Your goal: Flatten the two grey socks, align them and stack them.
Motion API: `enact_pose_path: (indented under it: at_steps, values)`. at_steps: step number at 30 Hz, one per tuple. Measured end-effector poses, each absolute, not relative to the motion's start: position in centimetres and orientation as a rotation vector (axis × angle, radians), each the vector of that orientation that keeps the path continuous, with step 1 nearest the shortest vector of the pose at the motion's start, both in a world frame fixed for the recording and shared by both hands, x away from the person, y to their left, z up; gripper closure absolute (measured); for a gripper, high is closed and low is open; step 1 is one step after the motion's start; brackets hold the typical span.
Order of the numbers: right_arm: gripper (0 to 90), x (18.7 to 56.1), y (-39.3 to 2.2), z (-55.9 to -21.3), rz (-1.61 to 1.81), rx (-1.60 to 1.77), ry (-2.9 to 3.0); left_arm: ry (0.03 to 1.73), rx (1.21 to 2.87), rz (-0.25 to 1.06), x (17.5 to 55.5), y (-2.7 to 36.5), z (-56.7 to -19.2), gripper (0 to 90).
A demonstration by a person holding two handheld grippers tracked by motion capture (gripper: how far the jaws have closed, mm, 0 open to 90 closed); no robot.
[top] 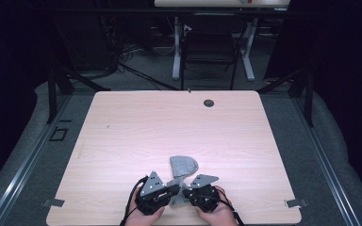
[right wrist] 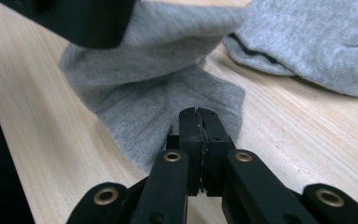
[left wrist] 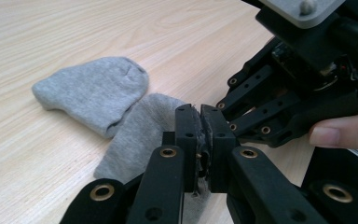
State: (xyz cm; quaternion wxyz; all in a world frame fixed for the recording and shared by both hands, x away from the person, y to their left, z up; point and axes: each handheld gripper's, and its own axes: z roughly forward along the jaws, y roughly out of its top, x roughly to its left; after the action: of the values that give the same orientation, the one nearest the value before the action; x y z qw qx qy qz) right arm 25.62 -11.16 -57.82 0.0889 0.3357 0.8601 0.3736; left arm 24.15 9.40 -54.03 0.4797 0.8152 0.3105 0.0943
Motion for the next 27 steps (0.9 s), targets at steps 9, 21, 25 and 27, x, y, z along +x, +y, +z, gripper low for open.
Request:
enact_pose_path:
  at_steps: [9,21,25,27]
  values:
    - [89.2,25.5,-11.6,-57.7,1.086,1.051,2.542,0.781,2.005,0.253,24.1,10.9,-53.7,86.5]
    - [88.3,25.3,-12.3,-57.5,1.054,1.111,2.513,0.869,2.036,0.280,24.0,14.2,-54.3,87.9]
    - [87.7,25.3,-12.4,-57.6,1.061,1.109,2.512,0.912,2.023,0.267,23.9,14.7,-54.8,87.0]
    - [87.7,25.3,-12.4,-57.6,1.060,1.110,2.512,0.906,2.017,0.275,24.0,14.8,-54.8,86.4]
